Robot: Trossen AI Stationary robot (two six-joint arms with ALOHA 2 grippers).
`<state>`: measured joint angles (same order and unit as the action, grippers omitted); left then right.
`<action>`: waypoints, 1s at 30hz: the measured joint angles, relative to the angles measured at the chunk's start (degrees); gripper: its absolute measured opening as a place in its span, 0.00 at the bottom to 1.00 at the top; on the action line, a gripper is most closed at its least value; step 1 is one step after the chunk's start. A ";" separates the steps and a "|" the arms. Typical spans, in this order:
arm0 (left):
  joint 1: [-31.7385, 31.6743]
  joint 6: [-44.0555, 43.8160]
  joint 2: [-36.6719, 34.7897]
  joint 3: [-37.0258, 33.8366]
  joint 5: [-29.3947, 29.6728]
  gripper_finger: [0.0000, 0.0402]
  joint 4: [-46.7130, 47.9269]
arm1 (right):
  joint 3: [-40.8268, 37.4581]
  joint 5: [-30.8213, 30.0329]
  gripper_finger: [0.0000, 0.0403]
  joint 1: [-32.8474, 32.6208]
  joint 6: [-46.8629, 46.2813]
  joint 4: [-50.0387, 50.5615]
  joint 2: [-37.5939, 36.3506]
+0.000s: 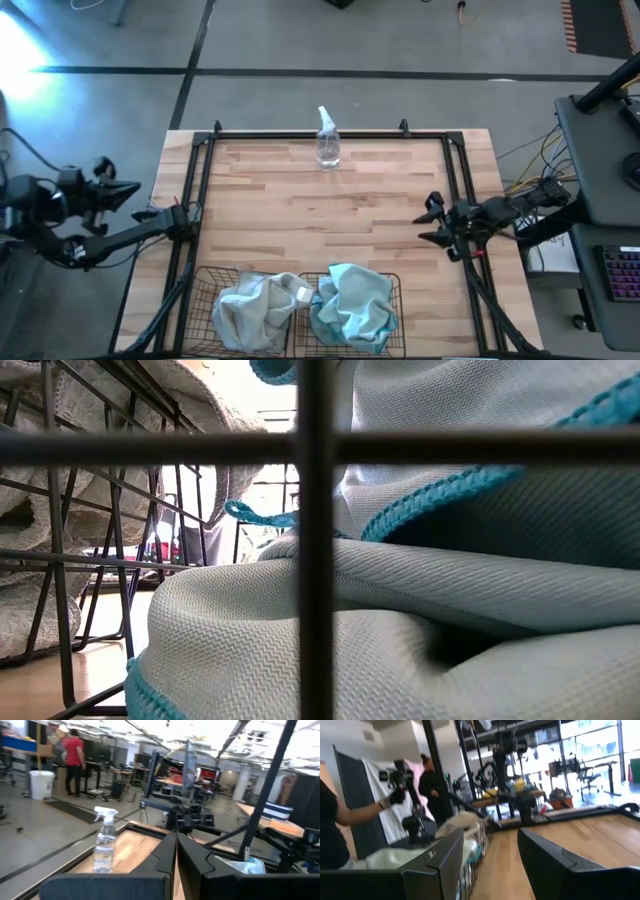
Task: Sort microfiber towel by color & place in baskets
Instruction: Return to Home Position
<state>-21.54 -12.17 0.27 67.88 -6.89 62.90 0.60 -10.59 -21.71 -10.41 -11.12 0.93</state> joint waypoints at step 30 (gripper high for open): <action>0.01 -5.10 -0.02 -43.67 -4.75 0.00 -49.32 | 0.00 0.00 0.45 0.00 -0.03 5.23 -0.04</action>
<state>-21.53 -17.27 0.25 24.21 -11.64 13.57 0.60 -10.59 -21.71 -10.44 -5.89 0.89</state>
